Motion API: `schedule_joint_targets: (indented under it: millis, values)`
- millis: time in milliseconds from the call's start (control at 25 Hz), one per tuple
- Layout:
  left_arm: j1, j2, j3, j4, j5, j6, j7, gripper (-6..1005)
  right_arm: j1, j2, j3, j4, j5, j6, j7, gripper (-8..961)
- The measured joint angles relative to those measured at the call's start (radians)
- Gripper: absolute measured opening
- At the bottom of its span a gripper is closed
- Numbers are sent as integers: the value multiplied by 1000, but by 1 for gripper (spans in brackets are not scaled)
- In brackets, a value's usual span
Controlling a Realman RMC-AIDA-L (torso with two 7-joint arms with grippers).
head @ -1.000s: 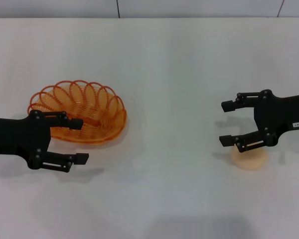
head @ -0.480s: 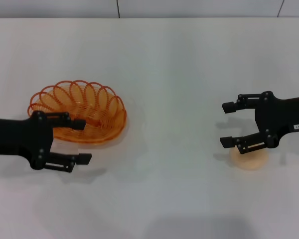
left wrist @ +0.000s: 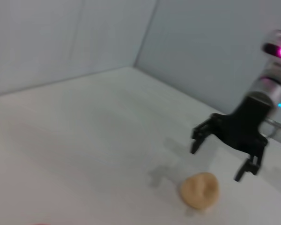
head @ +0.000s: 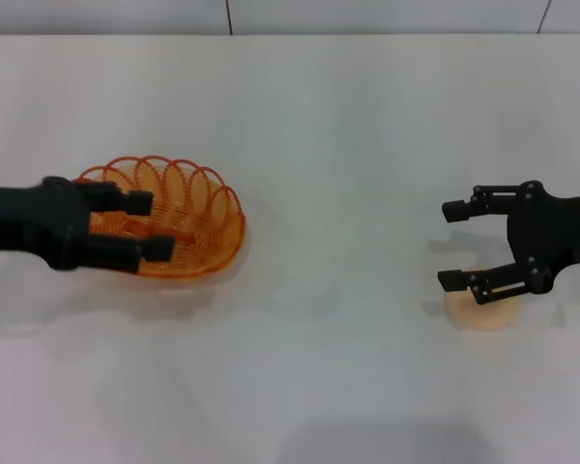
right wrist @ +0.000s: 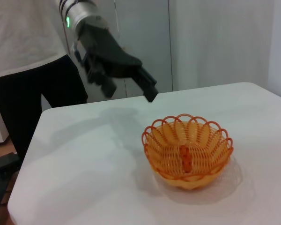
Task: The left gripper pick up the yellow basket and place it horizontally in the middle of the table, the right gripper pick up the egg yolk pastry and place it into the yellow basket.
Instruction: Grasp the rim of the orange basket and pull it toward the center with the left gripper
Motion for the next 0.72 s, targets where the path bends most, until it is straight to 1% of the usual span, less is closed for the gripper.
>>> schedule_joint_targets:
  millis: [120, 280, 400, 480, 520, 600, 720]
  values:
    - [2, 7, -1, 88, 15, 5, -170, 845, -16, 4, 0, -21, 0, -6, -1, 857]
    - [-10, 38, -4, 173, 64, -2, -402, 846, -25, 8, 0, -27, 0, -17, -9, 857]
    - [-50, 71, -5, 200, 149, -14, -573, 846, -30, 9, 0, -27, 0, -25, -18, 857]
    - [-78, 84, -5, 202, 213, -20, -636, 846, -31, 12, 0, -27, 0, -26, -24, 857]
    - [-101, 90, -5, 201, 272, -23, -667, 846, -32, 15, 0, -27, 0, -27, -29, 857]
    - [-136, 95, -5, 197, 375, -32, -699, 846, -32, 17, 0, -27, 0, -27, -32, 857]
    - [-182, 87, -4, 179, 542, -75, -736, 846, -29, 23, 0, -27, 0, -28, -39, 857]
